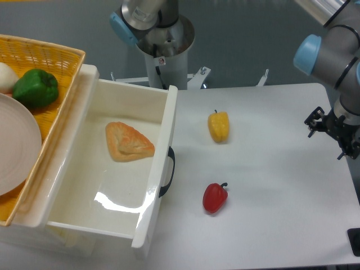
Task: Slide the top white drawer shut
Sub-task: 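Move the gripper from rest toward the open white drawer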
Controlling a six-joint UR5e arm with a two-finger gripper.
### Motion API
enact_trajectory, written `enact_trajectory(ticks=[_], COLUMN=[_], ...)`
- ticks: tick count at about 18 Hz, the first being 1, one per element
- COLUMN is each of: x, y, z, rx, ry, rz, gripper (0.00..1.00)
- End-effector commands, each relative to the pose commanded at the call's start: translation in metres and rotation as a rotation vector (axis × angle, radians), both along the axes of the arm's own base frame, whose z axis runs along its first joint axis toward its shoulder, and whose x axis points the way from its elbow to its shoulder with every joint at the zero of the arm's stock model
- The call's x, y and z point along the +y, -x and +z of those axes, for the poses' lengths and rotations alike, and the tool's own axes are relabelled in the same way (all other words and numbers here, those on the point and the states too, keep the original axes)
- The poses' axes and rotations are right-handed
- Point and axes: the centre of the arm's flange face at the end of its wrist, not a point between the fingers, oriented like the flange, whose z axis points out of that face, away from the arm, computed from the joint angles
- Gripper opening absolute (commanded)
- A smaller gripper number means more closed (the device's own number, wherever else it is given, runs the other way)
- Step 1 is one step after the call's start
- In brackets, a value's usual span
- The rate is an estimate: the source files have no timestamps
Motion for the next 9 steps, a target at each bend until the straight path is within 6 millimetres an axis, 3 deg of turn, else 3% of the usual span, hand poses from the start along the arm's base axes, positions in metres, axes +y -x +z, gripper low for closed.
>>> enact_trajectory(ticks=[4, 9], x=[-0.001, 0.003], y=[-0.005, -0.028], z=[0.001, -0.001], rx=[-0.002, 0.003], ry=[0.004, 0.034], rz=[-0.001, -0.016], gripper=[1.00, 1.00])
